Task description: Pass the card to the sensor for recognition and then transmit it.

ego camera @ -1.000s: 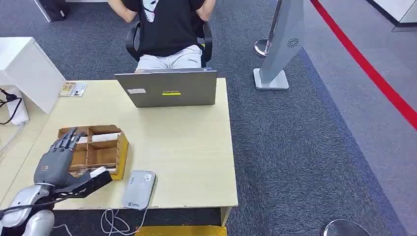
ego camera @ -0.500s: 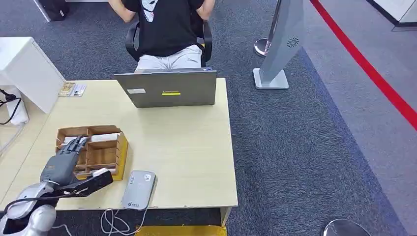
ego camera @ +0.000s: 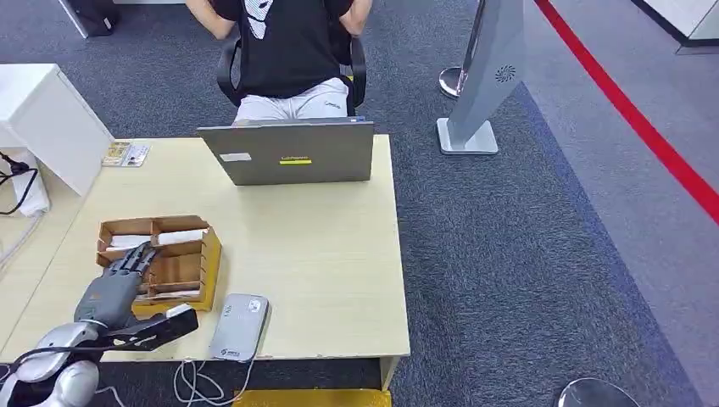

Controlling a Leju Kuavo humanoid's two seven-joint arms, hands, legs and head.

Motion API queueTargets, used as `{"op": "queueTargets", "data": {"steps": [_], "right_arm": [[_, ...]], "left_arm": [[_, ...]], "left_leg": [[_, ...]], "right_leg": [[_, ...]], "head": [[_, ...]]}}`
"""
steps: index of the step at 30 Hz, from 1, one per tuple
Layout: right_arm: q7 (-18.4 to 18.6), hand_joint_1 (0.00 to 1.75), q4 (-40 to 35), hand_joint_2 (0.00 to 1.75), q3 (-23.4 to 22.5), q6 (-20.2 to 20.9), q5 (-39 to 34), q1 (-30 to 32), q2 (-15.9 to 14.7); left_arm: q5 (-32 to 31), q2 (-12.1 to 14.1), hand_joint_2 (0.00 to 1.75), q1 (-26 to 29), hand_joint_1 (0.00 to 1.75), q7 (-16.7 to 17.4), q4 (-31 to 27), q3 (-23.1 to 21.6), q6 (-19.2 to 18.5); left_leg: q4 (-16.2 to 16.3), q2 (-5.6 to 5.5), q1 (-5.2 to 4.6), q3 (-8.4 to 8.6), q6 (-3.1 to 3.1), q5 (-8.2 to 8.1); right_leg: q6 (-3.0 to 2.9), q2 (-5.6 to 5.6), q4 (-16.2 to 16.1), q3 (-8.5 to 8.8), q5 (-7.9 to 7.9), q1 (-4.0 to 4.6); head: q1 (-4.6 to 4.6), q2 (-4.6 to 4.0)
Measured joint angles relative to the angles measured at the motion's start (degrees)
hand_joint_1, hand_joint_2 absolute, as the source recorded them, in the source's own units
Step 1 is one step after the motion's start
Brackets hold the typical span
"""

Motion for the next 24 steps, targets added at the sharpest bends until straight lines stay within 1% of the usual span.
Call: {"op": "queueTargets", "data": {"steps": [13,24], "right_arm": [[0.0,0.0,0.0,1.75,-0.5,-0.1,-0.2,0.0,0.0],[0.0,0.0,0.0,1.75,-1.4,-0.1,-0.6,-0.1,0.0]], "left_arm": [[-1.5,0.0,1.75,-0.3,0.0,0.5,0.0,-1.5,1.3],[-4.0,0.0,1.75,-0.1,0.0,0.9,-1.4,-4.3,1.7]], "left_leg": [[0.0,-0.02,0.0,0.0,0.0,0.0],[0.0,-0.02,0.0,0.0,0.0,0.0]], "right_leg": [[0.0,-0.02,0.0,0.01,0.0,-0.01],[0.0,-0.02,0.0,0.01,0.0,-0.01]], "head": [[0.0,0.0],[0.0,0.0]]}}
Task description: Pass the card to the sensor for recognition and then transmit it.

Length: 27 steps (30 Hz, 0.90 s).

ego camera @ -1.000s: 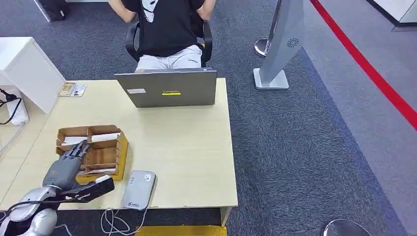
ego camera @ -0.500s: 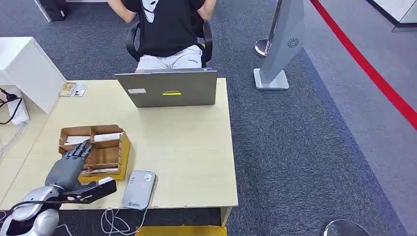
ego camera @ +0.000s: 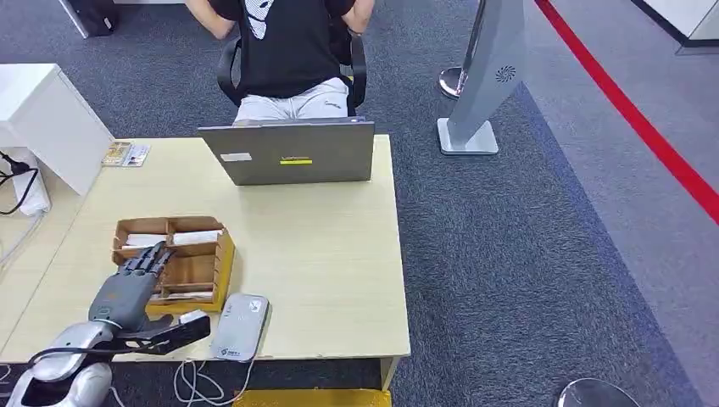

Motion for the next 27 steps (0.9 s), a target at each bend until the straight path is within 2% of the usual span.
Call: {"op": "queueTargets", "data": {"steps": [27], "right_arm": [[0.0,0.0,0.0,1.75,-1.5,-0.1,-0.1,0.0,0.0]], "left_arm": [[-3.5,0.5,1.75,0.4,0.0,2.2,-4.2,-3.6,0.3]], "left_leg": [[0.0,0.02,0.0,0.0,0.0,0.0]], "right_leg": [[0.0,0.02,0.0,-0.03,0.0,0.0]], "head": [[0.0,0.0]]}}
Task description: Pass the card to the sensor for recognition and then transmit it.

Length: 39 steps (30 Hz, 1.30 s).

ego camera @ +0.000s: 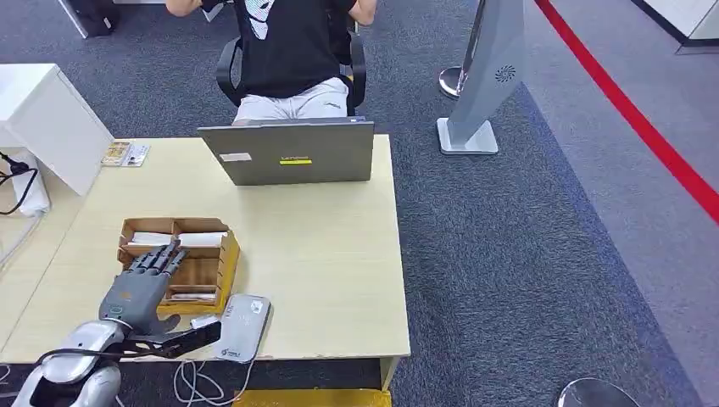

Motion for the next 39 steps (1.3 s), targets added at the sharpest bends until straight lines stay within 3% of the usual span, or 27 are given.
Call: {"op": "queueTargets", "data": {"steps": [10,21,39], "right_arm": [[0.0,0.0,0.0,1.75,-0.3,0.0,0.0,0.0,0.0],[0.1,0.0,0.0,1.75,-1.7,-0.3,-1.0,0.0,0.1],[0.3,0.0,0.0,1.75,-2.9,-0.6,-1.1,0.0,0.2]], "left_arm": [[-0.7,0.1,1.75,0.0,0.0,0.0,-0.2,-0.7,0.0],[-3.2,2.6,1.75,2.2,0.0,0.2,-6.3,-3.9,0.4],[-6.2,5.2,1.75,4.1,0.0,4.0,-9.2,-5.4,-1.7]], "left_leg": [[0.0,0.0,0.0,0.0,0.0,0.0],[0.0,0.0,0.0,-0.02,0.0,0.0],[0.0,0.0,0.0,-0.02,0.0,0.0]], "right_leg": [[0.0,0.0,0.0,0.0,0.0,0.0],[0.0,0.0,0.0,0.0,-0.01,0.0],[0.0,0.0,0.0,-0.01,-0.01,0.0]], "head": [[0.0,0.0],[-0.04,0.0],[-0.04,0.0]]}}
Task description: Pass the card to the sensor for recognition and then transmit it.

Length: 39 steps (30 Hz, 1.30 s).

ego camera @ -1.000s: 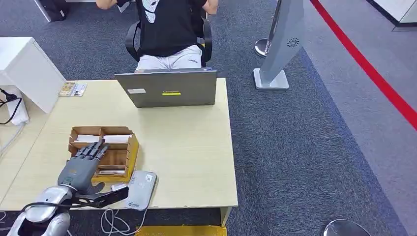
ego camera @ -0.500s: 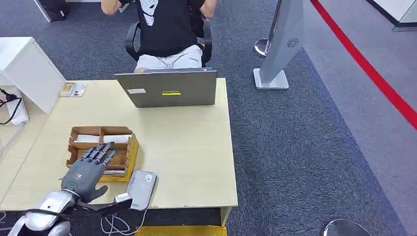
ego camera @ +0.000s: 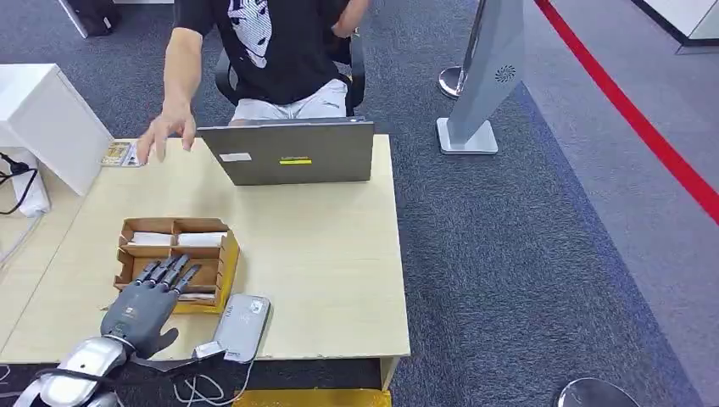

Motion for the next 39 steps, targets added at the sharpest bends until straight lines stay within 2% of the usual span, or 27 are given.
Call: {"op": "queueTargets", "data": {"steps": [6,7,8,12,29,32,36,39], "right_arm": [[0.1,0.0,0.0,1.75,-0.3,-0.1,0.2,0.0,0.0],[0.1,0.0,0.0,1.75,-0.3,-0.1,0.2,0.0,0.0],[0.1,0.0,0.0,1.75,-0.3,-0.1,0.3,0.0,0.0],[0.1,0.0,0.0,1.75,-0.3,-0.1,0.7,0.0,0.1],[0.1,0.0,0.0,1.75,-0.5,0.0,1.2,0.0,0.1],[0.1,0.0,0.0,1.75,-0.7,0.0,1.3,0.0,0.1],[0.0,0.0,0.0,1.75,-1.2,0.0,1.8,0.0,0.1],[-0.2,0.0,0.0,1.75,-1.3,-0.1,2.3,0.0,0.1]], "left_arm": [[-0.2,0.5,1.75,0.2,0.0,1.3,0.1,0.0,-0.3],[-0.2,0.5,1.75,0.2,0.44,1.4,0.2,0.0,-0.3],[-0.5,0.4,1.75,0.2,1.75,1.9,0.2,0.0,-0.1],[-0.8,-0.2,1.75,0.1,1.75,3.2,0.9,0.4,0.4],[-1.2,-2.8,1.75,0.0,1.75,3.3,2.2,2.4,2.8],[-1.6,-3.5,1.75,0.0,1.75,3.1,2.2,2.9,5.4],[-1.2,-5.8,1.75,0.0,1.75,2.3,0.5,4.1,15.2],[1.1,-6.2,1.75,-0.8,1.75,1.3,-3.7,6.0,18.6]], "left_leg": [[0.0,0.0,0.0,0.0,0.0,0.0],[0.0,0.0,0.0,0.0,0.0,0.0],[0.0,0.0,0.0,0.0,0.0,0.0],[0.0,0.0,0.0,0.01,0.0,0.0],[0.0,0.0,0.0,0.0,0.0,0.0],[0.0,0.0,0.0,0.0,0.0,0.0],[0.0,-0.03,0.0,-0.01,0.0,0.0],[0.0,-0.01,0.0,0.0,0.0,0.0]], "right_leg": [[0.0,0.0,0.0,0.01,0.0,0.0],[0.0,0.0,0.0,0.01,0.0,0.0],[0.0,0.0,0.0,0.01,0.0,0.0],[0.0,0.0,0.0,0.01,0.0,0.0],[0.0,0.01,0.0,0.0,0.0,0.0],[0.0,0.0,0.0,0.0,0.0,0.0],[0.0,-0.03,0.0,0.01,0.0,0.0],[0.0,-0.01,0.0,0.01,0.02,0.0]], "head": [[0.0,0.0],[0.02,0.0],[0.02,0.0],[0.02,0.0],[0.02,0.0],[0.02,0.0],[0.04,0.0],[0.02,0.0]]}}
